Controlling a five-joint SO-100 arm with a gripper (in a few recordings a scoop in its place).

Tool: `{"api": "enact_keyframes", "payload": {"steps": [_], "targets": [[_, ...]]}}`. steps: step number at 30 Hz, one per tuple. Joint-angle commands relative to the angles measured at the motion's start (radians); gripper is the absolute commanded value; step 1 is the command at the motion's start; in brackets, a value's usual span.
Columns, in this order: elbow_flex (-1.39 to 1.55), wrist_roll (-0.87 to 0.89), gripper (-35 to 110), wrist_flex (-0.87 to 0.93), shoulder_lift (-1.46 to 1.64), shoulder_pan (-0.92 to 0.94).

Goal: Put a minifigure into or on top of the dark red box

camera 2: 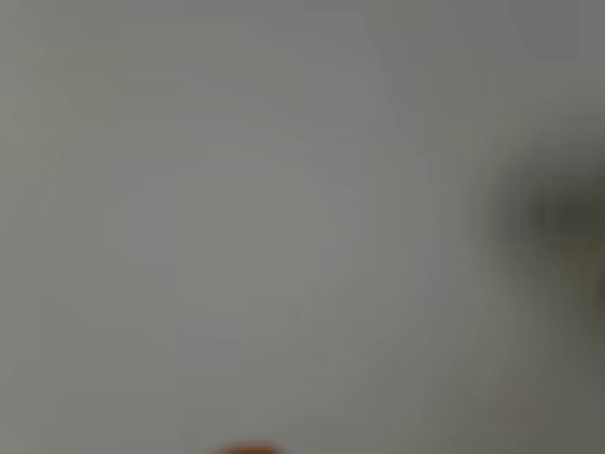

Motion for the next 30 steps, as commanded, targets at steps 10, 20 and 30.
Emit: {"api": "enact_keyframes", "payload": {"steps": [10, 20, 30], "targets": [[-0.044, -0.124, 20, -0.115, -0.109, 0.189], [-0.018, -0.107, 20, -0.196, -0.193, 0.198], [-0.014, -0.101, 20, -0.213, -0.232, 0.202]]}}
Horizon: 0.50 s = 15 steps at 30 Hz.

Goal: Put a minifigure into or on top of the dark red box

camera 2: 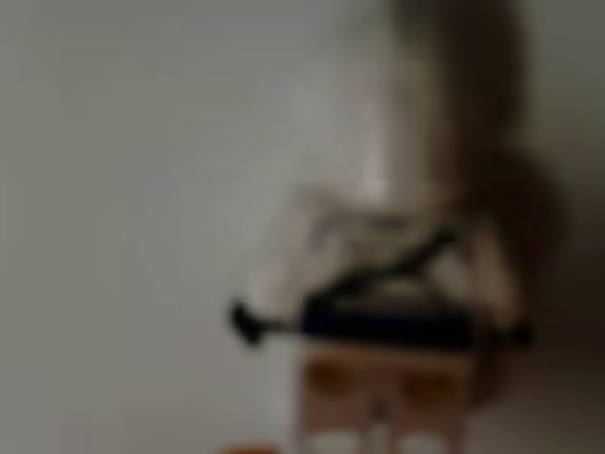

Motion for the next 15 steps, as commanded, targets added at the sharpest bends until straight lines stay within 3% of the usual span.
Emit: {"api": "enact_keyframes", "payload": {"steps": [1, 15], "targets": [[0.0, 0.012, 20, -0.002, 0.014, 0.014], [0.021, 0.043, 19, -0.038, -0.038, 0.011]]}}
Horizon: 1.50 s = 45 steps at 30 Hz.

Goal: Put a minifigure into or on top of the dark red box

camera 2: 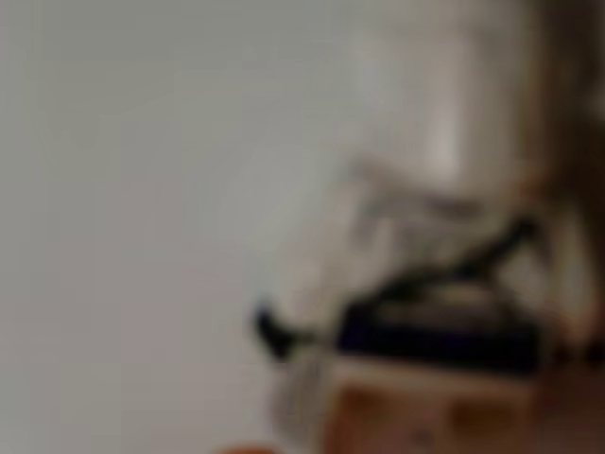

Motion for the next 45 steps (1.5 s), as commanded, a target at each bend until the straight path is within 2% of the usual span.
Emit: {"api": "enact_keyframes", "payload": {"steps": [1, 15, 24, 31, 36, 42, 45], "targets": [[0.005, 0.028, 19, -0.005, 0.002, 0.008], [-0.02, 0.04, 17, -0.009, -0.038, -0.009], [-0.055, 0.032, 4, 0.012, -0.072, 0.0], [-0.106, 0.017, 0, 0.051, -0.109, 0.009], [-0.244, -0.126, 0, 0.221, -0.052, 0.084], [-0.502, -0.354, 0, 0.454, 0.035, 0.27], [-0.643, -0.474, 0, 0.505, 0.015, 0.362]]}}
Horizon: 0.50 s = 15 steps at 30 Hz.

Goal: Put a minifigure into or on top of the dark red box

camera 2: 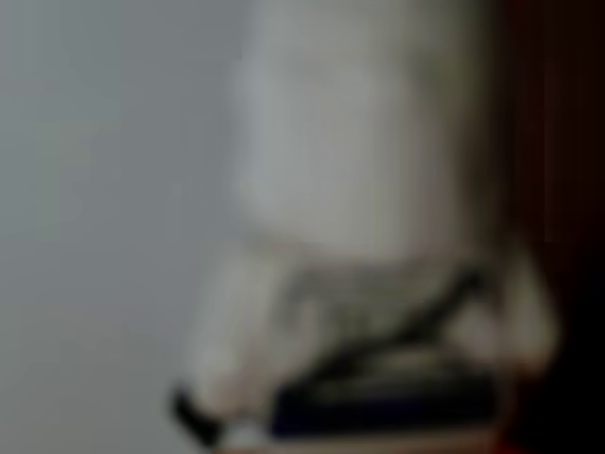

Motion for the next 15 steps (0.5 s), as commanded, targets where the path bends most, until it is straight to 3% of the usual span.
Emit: {"api": "enact_keyframes", "payload": {"steps": [1, 7, 15], "targets": [[-0.175, -0.114, 0, 0.054, 0.017, 0.107], [-0.402, -0.216, 0, 0.086, -0.212, 0.207], [-0.247, -0.235, 19, -0.017, -0.229, 0.195]]}}
